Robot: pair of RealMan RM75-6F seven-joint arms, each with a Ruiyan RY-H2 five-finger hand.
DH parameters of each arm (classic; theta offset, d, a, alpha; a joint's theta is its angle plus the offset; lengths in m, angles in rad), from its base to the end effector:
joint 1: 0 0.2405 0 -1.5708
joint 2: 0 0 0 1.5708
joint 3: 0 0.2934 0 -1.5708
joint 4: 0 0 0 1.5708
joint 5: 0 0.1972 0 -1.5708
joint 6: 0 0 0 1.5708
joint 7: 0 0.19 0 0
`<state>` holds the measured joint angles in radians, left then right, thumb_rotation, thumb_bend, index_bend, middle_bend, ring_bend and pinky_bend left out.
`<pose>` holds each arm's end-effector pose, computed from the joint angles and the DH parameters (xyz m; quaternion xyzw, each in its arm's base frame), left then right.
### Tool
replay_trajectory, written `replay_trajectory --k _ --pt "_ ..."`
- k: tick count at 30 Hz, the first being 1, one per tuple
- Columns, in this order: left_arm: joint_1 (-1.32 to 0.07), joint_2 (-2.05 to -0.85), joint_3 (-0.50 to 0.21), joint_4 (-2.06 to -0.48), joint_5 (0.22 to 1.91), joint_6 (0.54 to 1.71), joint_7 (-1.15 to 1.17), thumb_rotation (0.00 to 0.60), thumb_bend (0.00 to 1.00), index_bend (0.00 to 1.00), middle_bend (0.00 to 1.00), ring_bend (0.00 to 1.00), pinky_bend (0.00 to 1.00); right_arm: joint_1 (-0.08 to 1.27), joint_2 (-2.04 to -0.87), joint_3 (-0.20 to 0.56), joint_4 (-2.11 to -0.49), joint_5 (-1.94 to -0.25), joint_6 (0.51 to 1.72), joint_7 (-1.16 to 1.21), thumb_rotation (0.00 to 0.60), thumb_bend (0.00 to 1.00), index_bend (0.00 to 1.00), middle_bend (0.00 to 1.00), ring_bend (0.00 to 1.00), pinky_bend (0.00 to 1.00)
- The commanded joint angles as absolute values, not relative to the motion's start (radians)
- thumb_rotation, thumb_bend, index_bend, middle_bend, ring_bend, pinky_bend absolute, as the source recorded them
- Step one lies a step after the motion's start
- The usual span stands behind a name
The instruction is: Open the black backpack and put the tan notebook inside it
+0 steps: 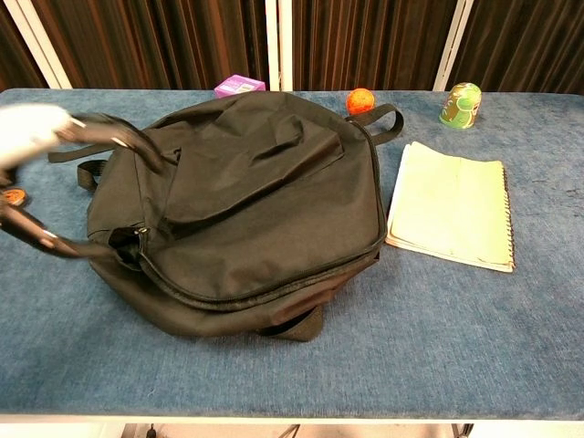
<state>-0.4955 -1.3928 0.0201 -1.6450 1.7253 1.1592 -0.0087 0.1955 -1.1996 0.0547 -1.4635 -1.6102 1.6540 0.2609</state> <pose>-0.1768 0.2849 0.0146 -0.7674 -0.3555 -0.4590 0.2723 -0.3013 -0.2623 0.1923 0.5768 -0.3378 0.5432 0.5081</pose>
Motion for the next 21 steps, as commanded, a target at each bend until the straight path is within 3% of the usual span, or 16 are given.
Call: replay_trajectory --k 1,9,17,21 --pt "-0.554 -1.463 0.001 -1.674 1.680 1.068 0.055 0.600 0.16 0.29 0.23 0.15 0.17 0.190 -1.202 0.051 -1.459 -1.620 1.654 0.262 0.600 0.33 0.10 0.22 0.05 0.15" --pt "-0.599 -1.530 -0.026 -1.699 1.558 0.955 0.171 0.600 0.16 0.27 0.21 0.14 0.17 0.180 -1.215 0.048 -1.446 -1.634 1.651 0.268 0.600 0.33 0.09 0.22 0.05 0.15" --pt "-0.592 -1.625 -0.033 -1.655 1.506 0.987 0.276 0.600 0.15 0.13 0.13 0.09 0.16 0.169 -1.225 0.048 -1.434 -1.633 1.642 0.283 0.600 0.33 0.09 0.22 0.05 0.15" --pt "-0.582 -1.671 -0.035 -1.616 1.497 1.018 0.298 0.600 0.15 0.13 0.13 0.09 0.16 0.166 -1.227 0.048 -1.432 -1.632 1.634 0.287 0.600 0.33 0.09 0.22 0.05 0.15"
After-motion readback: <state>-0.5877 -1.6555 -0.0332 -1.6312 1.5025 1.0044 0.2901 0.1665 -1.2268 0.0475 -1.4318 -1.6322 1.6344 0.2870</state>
